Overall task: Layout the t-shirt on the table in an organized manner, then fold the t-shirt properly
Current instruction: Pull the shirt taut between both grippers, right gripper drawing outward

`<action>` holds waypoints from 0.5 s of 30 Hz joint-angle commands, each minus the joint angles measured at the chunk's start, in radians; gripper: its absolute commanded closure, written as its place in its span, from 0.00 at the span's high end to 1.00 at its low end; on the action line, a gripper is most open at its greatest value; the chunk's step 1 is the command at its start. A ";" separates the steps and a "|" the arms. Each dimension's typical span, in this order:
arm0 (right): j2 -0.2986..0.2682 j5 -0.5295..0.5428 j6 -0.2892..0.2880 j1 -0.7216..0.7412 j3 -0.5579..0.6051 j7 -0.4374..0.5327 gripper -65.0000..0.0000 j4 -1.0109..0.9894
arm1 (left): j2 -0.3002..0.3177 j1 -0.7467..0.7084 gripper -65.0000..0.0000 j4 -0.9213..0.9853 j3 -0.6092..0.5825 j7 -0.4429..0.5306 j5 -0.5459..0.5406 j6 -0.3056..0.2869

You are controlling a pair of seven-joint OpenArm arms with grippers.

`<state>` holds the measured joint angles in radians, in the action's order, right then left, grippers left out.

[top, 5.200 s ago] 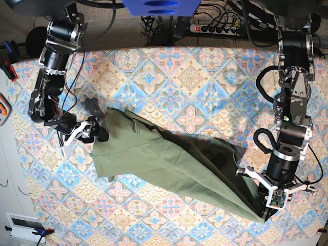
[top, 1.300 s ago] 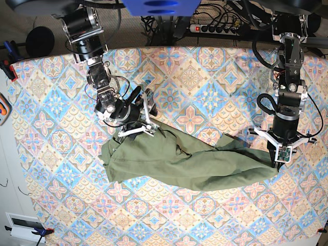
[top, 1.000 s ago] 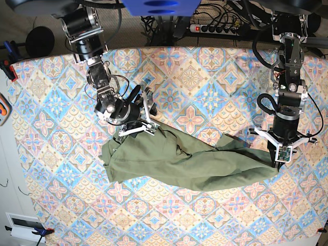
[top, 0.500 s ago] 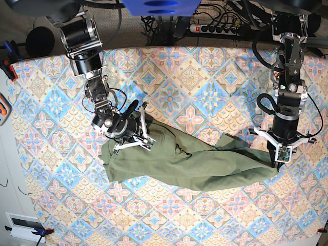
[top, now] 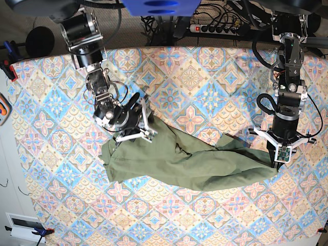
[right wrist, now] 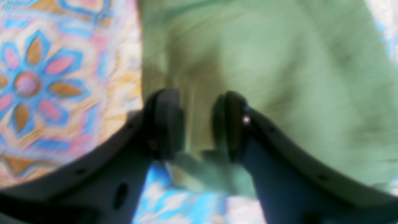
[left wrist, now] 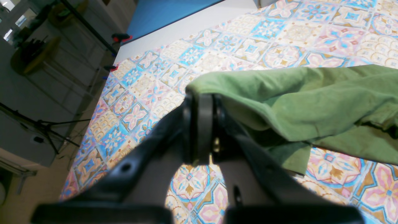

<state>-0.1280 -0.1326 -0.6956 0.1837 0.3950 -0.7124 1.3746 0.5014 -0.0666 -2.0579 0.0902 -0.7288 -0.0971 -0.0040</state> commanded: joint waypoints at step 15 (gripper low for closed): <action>-0.002 0.008 -0.003 0.017 0.002 0.012 0.46 0.009 | 0.015 0.014 0.00 -0.014 0.006 0.025 0.007 0.006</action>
<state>-0.1276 -0.1287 -0.6991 0.1799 0.3977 -0.7097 1.3727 0.5014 -0.0666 -2.0579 0.0891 -0.7288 -0.0971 -0.0040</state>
